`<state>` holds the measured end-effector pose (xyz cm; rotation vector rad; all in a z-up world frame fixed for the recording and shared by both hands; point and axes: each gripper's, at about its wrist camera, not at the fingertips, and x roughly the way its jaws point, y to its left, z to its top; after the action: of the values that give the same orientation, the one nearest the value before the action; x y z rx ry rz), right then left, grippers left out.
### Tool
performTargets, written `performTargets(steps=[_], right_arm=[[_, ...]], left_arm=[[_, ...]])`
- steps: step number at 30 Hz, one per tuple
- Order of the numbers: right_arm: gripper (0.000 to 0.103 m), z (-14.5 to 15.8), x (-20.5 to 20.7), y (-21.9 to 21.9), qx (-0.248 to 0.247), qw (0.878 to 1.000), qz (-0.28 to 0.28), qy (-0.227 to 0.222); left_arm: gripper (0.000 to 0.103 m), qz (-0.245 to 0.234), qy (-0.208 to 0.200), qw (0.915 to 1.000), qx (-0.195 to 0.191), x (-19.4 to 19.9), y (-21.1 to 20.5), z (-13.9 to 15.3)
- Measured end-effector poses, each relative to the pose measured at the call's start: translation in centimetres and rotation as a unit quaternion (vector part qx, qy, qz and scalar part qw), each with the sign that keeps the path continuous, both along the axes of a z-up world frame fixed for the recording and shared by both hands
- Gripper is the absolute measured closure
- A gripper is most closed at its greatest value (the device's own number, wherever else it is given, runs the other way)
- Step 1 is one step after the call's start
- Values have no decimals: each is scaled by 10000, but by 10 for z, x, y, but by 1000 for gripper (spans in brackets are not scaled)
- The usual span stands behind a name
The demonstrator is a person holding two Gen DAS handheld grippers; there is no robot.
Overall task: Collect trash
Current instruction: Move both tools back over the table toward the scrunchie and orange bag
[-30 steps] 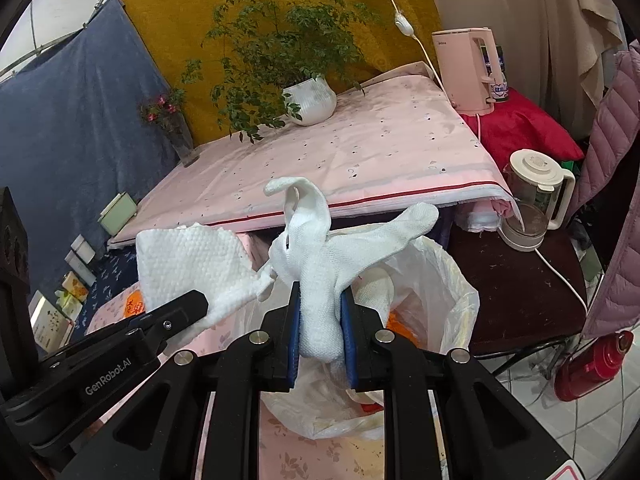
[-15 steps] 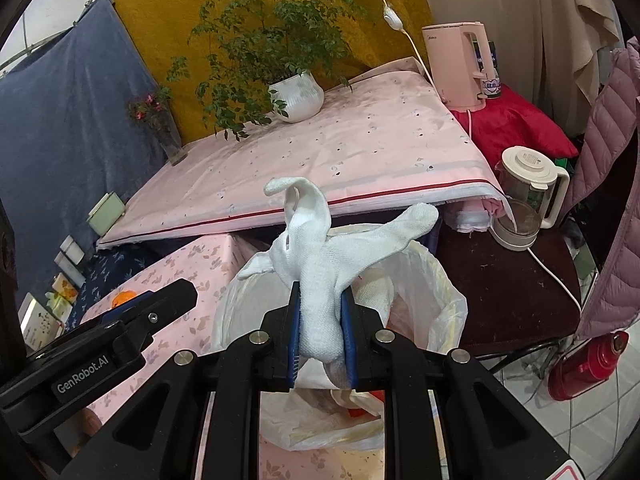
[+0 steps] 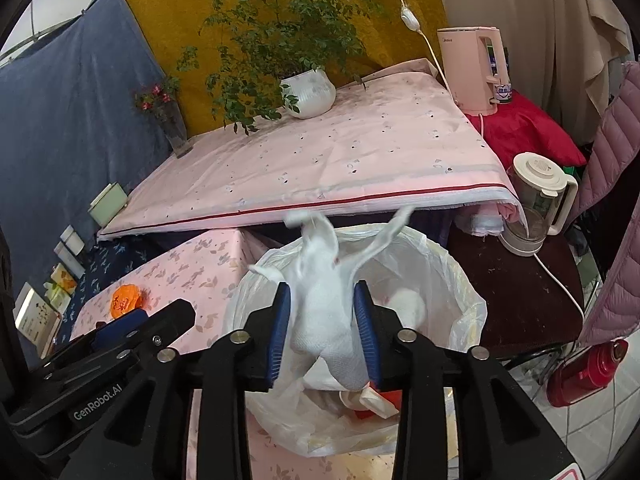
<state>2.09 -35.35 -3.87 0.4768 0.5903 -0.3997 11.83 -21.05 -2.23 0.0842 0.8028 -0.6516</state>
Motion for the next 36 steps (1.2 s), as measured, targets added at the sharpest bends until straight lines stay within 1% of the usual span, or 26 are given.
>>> performTargets(steps=[7,11,19,25,36], right_arm=[[66,3,5,12,-38,9999,112,15],[59,4,8,23,-85,9998,196,29],[58,3,15,47,-124,9991,391,104],[55,4,21,65,-137,9985,513,120],[55,0,37,100,-230,9964,778,251]], left_arm=[[37,158,-20,9999,51,4,15,-2],[37,253,-8,9997,58,6,26,-4],[37,487,-21,9988,99,9,52,-7],[37,667,-1,9977,98,15,74,-10],[37,1044,113,9945,54,26,115,-17]])
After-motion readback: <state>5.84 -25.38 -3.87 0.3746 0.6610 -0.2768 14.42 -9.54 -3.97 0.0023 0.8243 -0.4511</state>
